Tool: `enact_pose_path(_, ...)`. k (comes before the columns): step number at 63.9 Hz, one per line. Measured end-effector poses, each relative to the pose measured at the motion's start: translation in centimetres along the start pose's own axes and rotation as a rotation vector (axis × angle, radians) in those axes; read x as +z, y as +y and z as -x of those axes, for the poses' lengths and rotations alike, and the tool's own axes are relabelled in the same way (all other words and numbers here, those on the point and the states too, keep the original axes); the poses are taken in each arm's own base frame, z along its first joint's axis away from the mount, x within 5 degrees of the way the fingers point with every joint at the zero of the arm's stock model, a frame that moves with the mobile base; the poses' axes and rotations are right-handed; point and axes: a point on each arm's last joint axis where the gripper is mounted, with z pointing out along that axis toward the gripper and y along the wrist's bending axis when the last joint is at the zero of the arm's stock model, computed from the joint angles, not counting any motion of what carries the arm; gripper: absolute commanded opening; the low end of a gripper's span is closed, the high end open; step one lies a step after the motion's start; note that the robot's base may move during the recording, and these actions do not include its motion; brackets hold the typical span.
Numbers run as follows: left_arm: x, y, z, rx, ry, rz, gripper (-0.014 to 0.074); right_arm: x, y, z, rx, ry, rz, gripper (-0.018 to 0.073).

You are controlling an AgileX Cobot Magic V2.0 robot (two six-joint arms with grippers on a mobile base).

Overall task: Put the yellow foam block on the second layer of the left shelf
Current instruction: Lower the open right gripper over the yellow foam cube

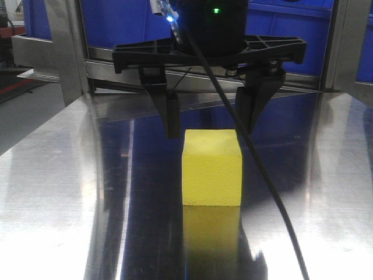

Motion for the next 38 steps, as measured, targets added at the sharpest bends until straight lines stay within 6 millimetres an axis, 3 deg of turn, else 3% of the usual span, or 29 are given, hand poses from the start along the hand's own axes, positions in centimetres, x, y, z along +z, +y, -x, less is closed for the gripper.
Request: enact_pose_path(38, 0.00, 0.00, 0.00, 0.000, 0.000, 0.000, 0.0136, 0.34, -0.18, -0.09, 0.036, 0.001, -0.008, 0.0599)
